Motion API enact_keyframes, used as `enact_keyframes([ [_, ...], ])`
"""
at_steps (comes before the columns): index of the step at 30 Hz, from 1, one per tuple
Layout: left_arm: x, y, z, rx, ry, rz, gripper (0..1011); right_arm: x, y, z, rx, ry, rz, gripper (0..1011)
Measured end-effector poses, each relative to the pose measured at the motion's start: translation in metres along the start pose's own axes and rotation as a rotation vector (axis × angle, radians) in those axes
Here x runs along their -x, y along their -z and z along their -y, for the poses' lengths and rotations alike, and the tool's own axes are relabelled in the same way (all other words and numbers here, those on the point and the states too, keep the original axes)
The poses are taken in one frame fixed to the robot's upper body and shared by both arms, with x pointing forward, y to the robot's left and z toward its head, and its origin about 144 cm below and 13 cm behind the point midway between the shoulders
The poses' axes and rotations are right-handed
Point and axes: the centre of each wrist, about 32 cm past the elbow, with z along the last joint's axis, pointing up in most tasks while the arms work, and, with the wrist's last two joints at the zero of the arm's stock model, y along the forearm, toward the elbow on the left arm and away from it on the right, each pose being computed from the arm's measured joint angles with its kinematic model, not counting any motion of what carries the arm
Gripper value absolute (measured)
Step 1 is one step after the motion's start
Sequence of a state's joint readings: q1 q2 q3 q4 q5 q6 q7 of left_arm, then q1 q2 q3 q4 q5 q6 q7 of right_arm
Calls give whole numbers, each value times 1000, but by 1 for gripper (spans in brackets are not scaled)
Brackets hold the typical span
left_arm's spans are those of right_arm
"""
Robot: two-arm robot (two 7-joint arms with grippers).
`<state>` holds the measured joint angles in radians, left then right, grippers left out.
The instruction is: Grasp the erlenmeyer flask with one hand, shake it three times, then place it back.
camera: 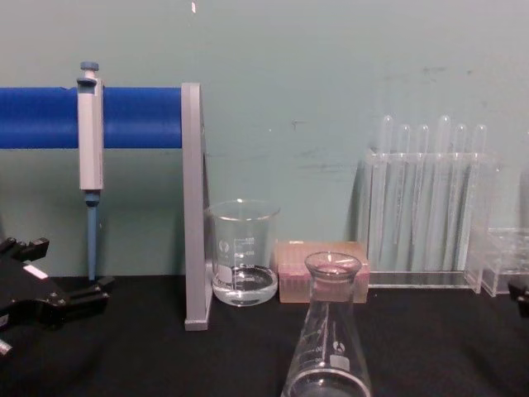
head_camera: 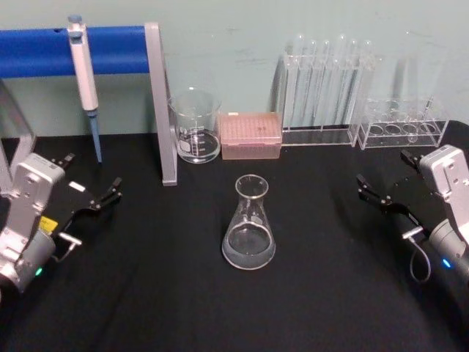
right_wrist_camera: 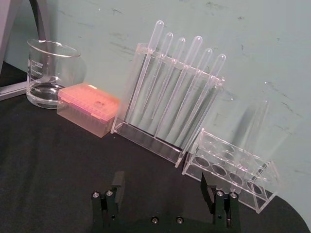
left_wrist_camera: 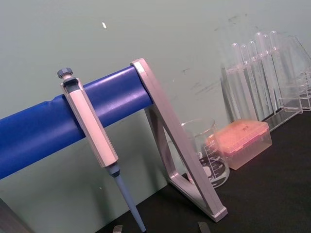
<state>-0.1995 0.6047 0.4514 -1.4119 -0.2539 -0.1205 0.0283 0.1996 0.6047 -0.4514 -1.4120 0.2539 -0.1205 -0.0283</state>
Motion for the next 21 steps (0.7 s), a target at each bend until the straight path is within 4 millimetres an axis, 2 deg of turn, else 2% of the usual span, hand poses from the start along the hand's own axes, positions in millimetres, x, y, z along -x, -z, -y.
enact_keyframes([
  [21, 0, 0, 0, 0, 0, 0, 1001, 0, 0, 0, 0, 0, 0, 1004],
])
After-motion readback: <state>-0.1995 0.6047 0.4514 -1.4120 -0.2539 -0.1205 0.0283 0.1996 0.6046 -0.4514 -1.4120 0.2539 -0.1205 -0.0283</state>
